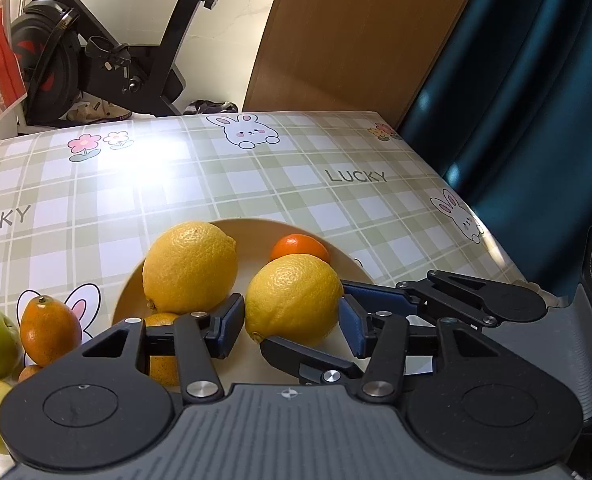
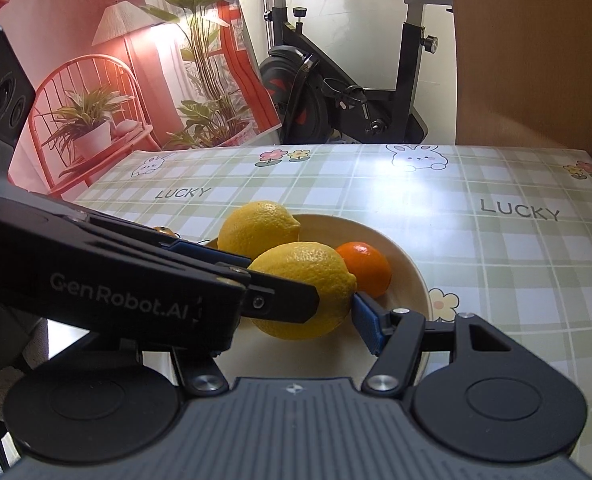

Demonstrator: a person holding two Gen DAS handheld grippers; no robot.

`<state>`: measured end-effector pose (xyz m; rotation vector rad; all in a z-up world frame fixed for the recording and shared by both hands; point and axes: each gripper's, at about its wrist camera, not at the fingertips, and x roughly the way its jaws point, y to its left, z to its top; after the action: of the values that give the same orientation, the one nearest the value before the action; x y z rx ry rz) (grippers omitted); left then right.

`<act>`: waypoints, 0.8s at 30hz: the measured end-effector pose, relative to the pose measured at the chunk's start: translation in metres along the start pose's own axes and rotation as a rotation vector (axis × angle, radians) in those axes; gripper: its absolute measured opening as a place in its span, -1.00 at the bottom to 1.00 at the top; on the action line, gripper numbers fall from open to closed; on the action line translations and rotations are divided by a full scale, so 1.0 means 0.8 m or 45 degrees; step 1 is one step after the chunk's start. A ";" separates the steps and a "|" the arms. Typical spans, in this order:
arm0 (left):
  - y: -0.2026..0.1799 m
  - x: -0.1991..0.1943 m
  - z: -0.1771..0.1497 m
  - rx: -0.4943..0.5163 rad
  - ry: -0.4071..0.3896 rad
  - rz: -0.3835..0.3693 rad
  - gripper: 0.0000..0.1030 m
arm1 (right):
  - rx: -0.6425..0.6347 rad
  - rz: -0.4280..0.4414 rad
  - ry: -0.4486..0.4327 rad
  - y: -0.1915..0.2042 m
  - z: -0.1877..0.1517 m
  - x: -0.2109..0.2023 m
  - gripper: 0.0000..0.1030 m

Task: Organize fruits
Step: 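Carry the lemon with the left tool onto the plate and open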

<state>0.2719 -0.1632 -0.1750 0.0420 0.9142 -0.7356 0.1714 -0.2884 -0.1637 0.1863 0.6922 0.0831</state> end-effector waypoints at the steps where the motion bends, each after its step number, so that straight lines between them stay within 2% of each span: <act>1: 0.000 0.002 0.001 -0.001 0.001 0.004 0.09 | -0.009 -0.004 0.002 0.000 0.002 0.003 0.23; 7: 0.011 0.011 0.009 -0.061 -0.003 0.013 0.11 | -0.066 -0.021 0.006 0.003 0.014 0.013 0.23; 24: 0.011 0.011 0.007 -0.082 -0.002 0.022 0.12 | -0.072 -0.040 0.051 0.002 0.022 0.027 0.24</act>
<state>0.2844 -0.1634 -0.1804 -0.0074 0.9344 -0.6896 0.1989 -0.2863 -0.1637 0.1197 0.7313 0.0767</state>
